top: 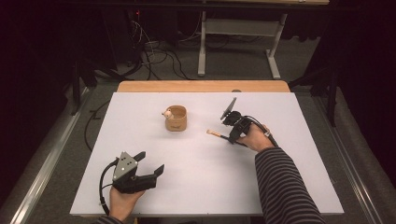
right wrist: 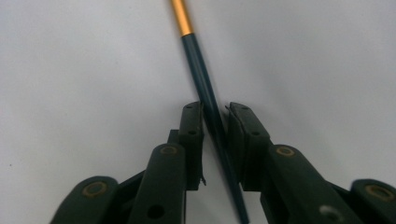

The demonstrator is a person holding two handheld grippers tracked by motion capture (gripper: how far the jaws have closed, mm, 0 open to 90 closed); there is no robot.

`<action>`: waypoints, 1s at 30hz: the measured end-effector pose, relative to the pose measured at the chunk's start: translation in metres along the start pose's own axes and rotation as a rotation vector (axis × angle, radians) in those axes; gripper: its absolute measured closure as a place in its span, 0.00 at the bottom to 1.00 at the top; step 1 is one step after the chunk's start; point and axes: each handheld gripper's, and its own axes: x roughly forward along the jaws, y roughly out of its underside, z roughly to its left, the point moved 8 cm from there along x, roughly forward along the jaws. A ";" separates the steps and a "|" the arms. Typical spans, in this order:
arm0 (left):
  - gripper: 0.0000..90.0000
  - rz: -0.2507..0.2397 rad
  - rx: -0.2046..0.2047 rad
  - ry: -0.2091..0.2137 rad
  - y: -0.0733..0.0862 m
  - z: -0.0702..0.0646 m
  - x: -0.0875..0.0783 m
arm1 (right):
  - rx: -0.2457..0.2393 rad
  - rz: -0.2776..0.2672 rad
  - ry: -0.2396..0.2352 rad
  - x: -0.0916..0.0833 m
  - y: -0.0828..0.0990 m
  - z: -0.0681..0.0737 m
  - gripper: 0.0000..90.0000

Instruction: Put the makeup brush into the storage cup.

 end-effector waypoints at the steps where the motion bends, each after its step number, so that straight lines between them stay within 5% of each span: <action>1: 0.20 0.000 0.000 0.000 0.000 0.000 0.000 | 0.000 0.002 -0.001 0.000 0.000 0.000 0.90; 29: 0.21 0.007 0.033 -0.006 0.001 -0.003 0.002 | -0.017 -0.016 -0.005 -0.005 0.006 0.004 0.96; 30: 0.21 0.010 0.036 -0.005 0.001 -0.003 0.002 | -0.044 -0.028 -0.003 -0.006 0.005 0.003 0.96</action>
